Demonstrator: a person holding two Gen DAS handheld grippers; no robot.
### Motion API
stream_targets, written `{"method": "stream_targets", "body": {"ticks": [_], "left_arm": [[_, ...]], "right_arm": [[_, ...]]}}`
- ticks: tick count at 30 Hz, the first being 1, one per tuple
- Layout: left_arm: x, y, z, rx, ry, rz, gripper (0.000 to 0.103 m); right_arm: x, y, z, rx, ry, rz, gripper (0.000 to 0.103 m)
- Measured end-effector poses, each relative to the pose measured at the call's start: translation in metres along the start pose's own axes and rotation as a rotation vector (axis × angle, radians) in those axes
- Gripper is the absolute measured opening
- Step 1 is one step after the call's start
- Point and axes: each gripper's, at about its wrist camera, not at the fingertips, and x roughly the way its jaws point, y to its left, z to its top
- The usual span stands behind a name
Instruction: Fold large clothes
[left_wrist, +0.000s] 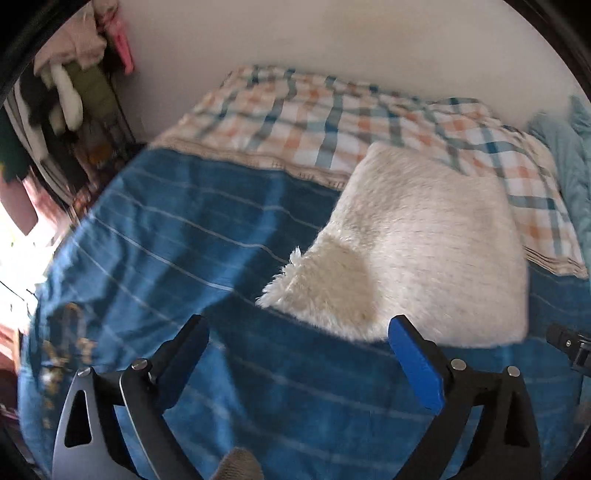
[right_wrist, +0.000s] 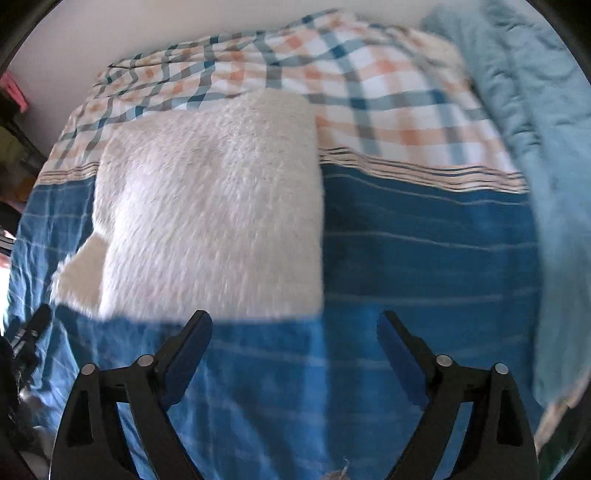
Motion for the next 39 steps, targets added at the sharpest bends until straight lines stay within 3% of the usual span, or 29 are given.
{"method": "stream_targets", "body": {"ticks": [2,6,17,22,30,39], "left_arm": [[-0.019,0.004,0.006,0.01,-0.017,-0.011,0.1],[-0.078,0.008,0.014,0.036,-0.034,-0.033,0.101],[-0.283,0.023,0.006,0.109,-0.121,-0.13,0.101],[-0.372,0.031,-0.01,0.143,-0.185,-0.114,0.101],[-0.469,0.041,-0.036,0.107,-0.242,-0.153,0.101],[-0.508,0.045,-0.05,0.115,-0.298,-0.163,0.101]], "right_arm": [[-0.035,-0.045,-0.042,0.006,-0.035,-0.043,0.096],[-0.126,-0.056,-0.073,0.034,-0.089,-0.094,0.096],[-0.395,-0.075,-0.169,0.088,-0.235,-0.12,0.096],[-0.496,-0.091,-0.215,0.108,-0.29,-0.097,0.096],[-0.619,-0.109,-0.276,0.07,-0.41,-0.087,0.096],[-0.689,-0.13,-0.318,0.074,-0.477,-0.079,0.096]]}}
